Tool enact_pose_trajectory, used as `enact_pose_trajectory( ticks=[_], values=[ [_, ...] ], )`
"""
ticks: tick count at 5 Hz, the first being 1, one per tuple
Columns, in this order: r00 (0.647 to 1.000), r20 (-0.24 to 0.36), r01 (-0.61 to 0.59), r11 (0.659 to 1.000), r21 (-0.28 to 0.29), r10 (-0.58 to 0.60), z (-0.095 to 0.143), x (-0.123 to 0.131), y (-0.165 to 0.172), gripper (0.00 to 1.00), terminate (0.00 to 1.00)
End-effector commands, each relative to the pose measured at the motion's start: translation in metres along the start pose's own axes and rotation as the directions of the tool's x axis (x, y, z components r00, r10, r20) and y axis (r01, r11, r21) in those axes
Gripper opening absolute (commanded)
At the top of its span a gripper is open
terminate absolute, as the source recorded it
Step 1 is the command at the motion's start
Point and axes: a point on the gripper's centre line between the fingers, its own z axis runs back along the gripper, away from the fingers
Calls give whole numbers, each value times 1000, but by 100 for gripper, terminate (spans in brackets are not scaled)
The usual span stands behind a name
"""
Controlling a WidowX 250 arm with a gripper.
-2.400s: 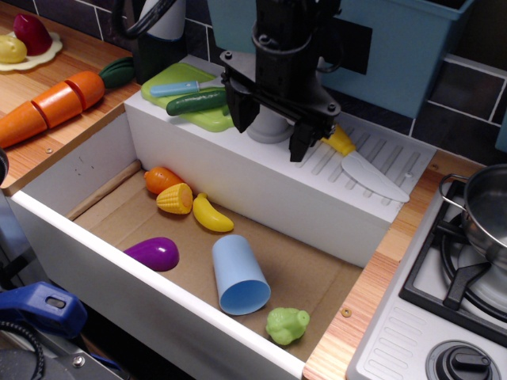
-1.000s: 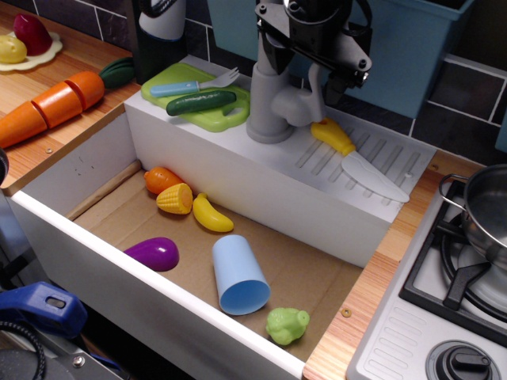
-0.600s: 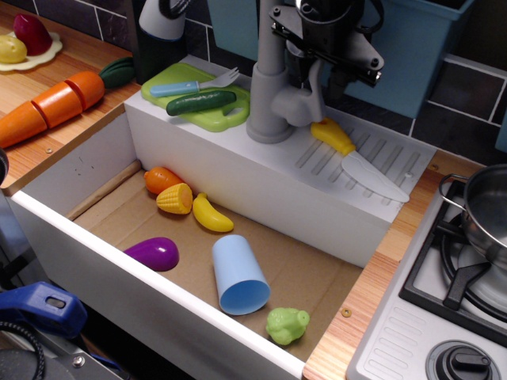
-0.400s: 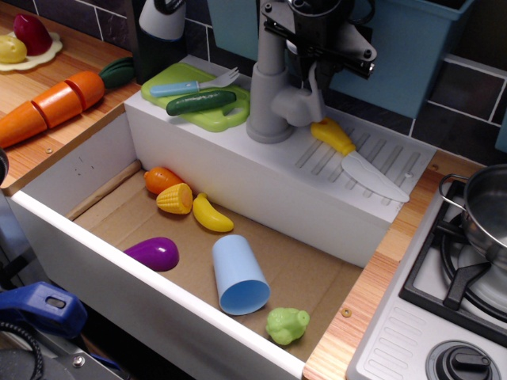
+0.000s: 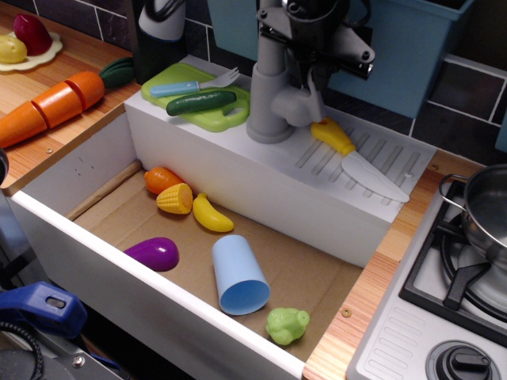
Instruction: Turn lever vertical to front
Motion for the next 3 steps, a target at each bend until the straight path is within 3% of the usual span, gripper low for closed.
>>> enact_pose_trajectory(
  ticks=[1,3],
  values=[
    [996,13,-90,996,0,90,5,-28,-8,0,0],
    [987,44,-152,988,-24,153,-14,-61,-14,0,0]
  ],
)
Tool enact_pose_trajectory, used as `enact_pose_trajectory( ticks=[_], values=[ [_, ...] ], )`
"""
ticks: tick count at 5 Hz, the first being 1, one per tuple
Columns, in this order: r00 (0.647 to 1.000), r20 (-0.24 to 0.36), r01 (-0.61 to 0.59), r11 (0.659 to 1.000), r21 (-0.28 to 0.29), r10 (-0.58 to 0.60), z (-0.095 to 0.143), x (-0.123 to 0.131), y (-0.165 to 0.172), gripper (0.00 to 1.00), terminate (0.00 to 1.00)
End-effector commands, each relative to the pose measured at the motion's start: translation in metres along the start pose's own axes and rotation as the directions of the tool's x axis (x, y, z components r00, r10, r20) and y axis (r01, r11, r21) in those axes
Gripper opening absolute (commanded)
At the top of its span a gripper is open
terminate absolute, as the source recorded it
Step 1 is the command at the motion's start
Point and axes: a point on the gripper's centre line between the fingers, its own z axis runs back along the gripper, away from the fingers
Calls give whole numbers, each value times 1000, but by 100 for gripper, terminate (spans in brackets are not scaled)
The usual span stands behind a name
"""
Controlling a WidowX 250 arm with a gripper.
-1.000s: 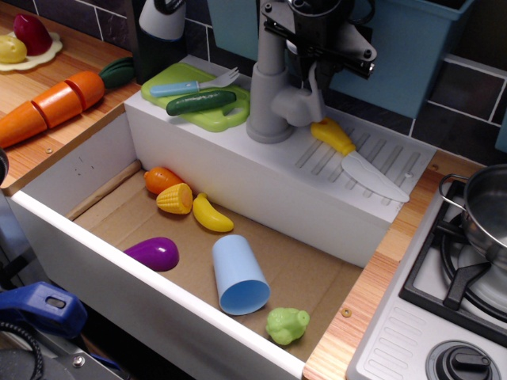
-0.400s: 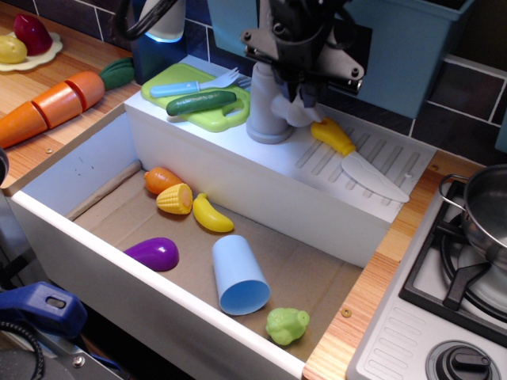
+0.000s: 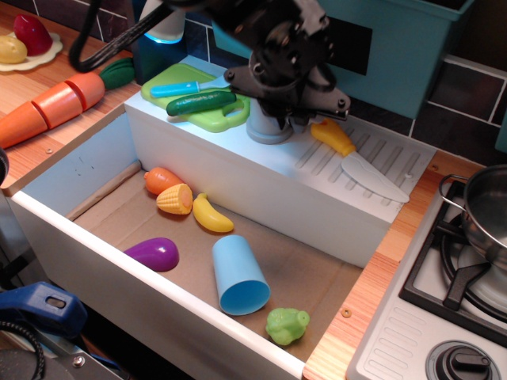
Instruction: Turn lever vertical to front
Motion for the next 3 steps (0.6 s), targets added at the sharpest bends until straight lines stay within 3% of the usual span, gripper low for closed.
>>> enact_pose_trajectory(
  ticks=[1,2,3],
  values=[
    [1000,-23,-15,1000,-21,14,-14,-28,-6,0,0],
    [999,-33,-28,999,-22,27,-17,-33,-5,0,0],
    [999,-21,-27,999,-34,27,-23,-36,-1,0,100]
  ],
)
